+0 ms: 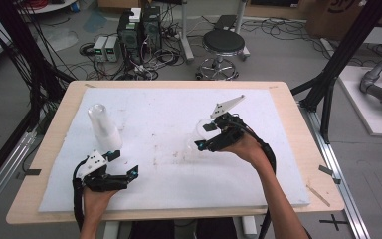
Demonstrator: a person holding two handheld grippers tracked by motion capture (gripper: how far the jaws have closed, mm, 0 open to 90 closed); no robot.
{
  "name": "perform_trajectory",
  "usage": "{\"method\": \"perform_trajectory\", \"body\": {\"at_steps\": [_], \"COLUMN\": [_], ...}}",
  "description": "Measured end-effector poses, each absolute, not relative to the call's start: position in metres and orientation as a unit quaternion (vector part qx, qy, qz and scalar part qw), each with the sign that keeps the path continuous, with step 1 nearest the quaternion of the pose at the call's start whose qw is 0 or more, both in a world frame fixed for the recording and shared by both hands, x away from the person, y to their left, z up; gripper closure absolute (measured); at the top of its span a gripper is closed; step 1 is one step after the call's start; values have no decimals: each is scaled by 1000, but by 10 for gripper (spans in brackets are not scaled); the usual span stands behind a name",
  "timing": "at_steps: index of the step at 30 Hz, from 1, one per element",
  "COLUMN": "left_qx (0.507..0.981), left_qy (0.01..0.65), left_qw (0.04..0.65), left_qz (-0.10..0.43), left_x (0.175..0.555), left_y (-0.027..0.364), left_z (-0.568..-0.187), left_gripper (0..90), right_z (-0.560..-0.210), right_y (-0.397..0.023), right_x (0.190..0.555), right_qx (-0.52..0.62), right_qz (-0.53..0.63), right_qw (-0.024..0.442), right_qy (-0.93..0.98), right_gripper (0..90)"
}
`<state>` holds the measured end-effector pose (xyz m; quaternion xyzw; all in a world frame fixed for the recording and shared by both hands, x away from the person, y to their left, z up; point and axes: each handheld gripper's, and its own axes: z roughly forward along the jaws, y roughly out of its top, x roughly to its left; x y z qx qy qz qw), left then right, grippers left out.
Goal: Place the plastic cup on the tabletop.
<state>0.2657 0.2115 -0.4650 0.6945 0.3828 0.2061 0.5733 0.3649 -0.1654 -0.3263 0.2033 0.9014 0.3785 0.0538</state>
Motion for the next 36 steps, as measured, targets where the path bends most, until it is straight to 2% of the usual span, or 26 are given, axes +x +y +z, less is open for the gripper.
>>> {"method": "perform_trajectory", "body": {"at_steps": [36], "left_qx": [692], "left_qy": [381], "left_qw": [577], "left_qz": [205], "left_x": [266], "left_y": [213], "left_z": [-465], "left_gripper": [80], "right_z": [-379], "right_y": [-122], "right_x": [380], "right_qx": [202], "right_qz": [261], "right_qw": [68], "right_qy": [942], "right_gripper": [305]}}
